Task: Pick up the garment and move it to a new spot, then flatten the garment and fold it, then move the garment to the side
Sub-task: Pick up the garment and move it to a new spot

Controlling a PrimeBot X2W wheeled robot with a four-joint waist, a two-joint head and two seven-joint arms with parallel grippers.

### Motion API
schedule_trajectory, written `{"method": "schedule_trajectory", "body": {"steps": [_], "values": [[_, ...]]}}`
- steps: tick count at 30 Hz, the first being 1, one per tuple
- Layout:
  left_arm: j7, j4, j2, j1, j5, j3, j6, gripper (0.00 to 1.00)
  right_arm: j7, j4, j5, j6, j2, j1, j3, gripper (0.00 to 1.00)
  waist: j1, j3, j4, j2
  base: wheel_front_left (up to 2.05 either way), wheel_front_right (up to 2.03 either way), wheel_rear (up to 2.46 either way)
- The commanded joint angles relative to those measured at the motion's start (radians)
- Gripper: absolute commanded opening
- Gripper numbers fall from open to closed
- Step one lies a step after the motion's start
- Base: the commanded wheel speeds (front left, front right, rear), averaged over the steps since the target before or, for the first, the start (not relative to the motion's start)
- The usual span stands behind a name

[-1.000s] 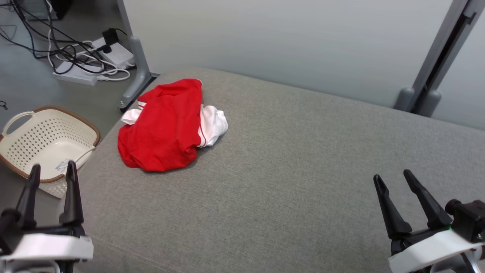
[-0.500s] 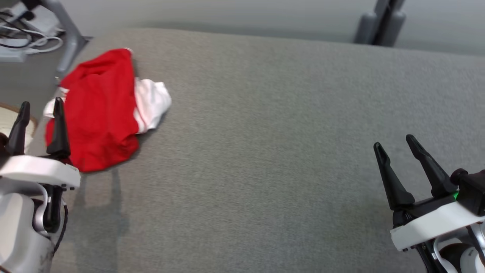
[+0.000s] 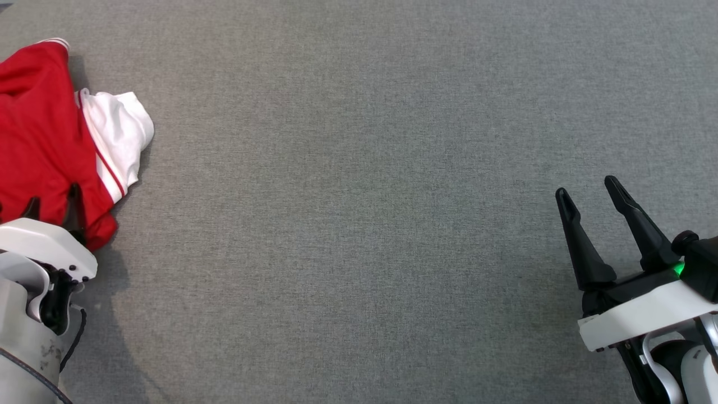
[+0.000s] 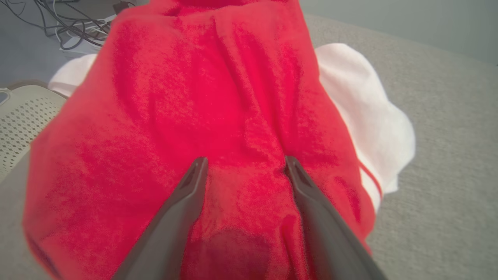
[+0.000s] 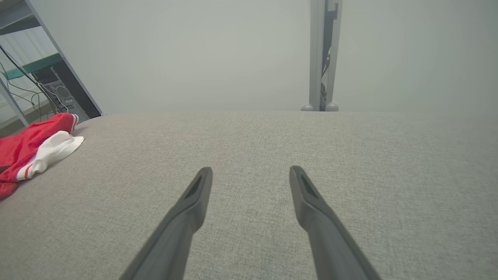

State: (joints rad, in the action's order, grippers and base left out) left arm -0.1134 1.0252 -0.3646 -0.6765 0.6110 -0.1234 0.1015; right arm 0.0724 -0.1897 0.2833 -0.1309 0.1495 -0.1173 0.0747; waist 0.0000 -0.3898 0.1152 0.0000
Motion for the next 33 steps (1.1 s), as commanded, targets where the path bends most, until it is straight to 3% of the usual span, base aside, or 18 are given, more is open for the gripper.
{"method": "schedule_trajectory", "body": {"steps": [1, 5, 8, 14, 17, 24, 33], "values": [[-0.004, 0.006, -0.004, -0.022, 0.0, -0.004, 0.006, 0.03, -0.005, 0.0, 0.003, 0.0, 0.005, -0.013, -0.002, 1.0, 0.0, -0.004, -0.004, 0.0, 0.0, 0.0, 0.0], [-0.028, 0.06, -0.009, -0.055, -0.004, -0.015, 0.013, 0.0, -0.013, 0.013, 0.005, 0.0, 0.005, -0.019, -0.003, 1.0, 0.0, 0.003, 0.0, 0.0, 0.0, 0.0, 0.0], [-0.086, 0.077, -0.02, -0.075, -0.017, -0.014, -0.008, 0.0, -0.019, 0.023, 0.006, 0.0, 0.005, -0.016, -0.005, 1.0, 0.0, 0.024, 0.002, 0.0, 0.0, 0.0, 0.0], [-0.146, 0.0, -0.055, -0.087, -0.05, 0.003, -0.046, 0.0, -0.036, 0.042, 0.003, 0.0, -0.004, 0.015, -0.02, 1.0, 0.0, 0.111, 0.006, 0.0, 0.0, 0.0, 0.0], [-0.15, -0.124, -0.079, -0.051, -0.079, 0.032, -0.077, 0.0, -0.04, 0.051, 0.005, 0.0, -0.012, 0.037, -0.025, 1.0, 0.0, 0.162, 0.006, 0.0, 0.0, 0.0, 0.0], [-0.149, -0.493, -0.077, 0.156, -0.12, 0.126, -0.151, 0.0, -0.044, 0.061, 0.016, 0.0, -0.032, 0.096, -0.032, 1.0, 0.0, 0.271, -0.009, 0.0, 0.0, 0.0, 0.0], [-0.084, -0.904, -0.061, 0.427, -0.146, 0.138, -0.268, 0.0, -0.036, 0.047, 0.014, 0.0, -0.049, 0.148, -0.043, 1.0, 0.0, 0.331, -0.041, 0.0, 0.0, 0.0, 0.0]]}}
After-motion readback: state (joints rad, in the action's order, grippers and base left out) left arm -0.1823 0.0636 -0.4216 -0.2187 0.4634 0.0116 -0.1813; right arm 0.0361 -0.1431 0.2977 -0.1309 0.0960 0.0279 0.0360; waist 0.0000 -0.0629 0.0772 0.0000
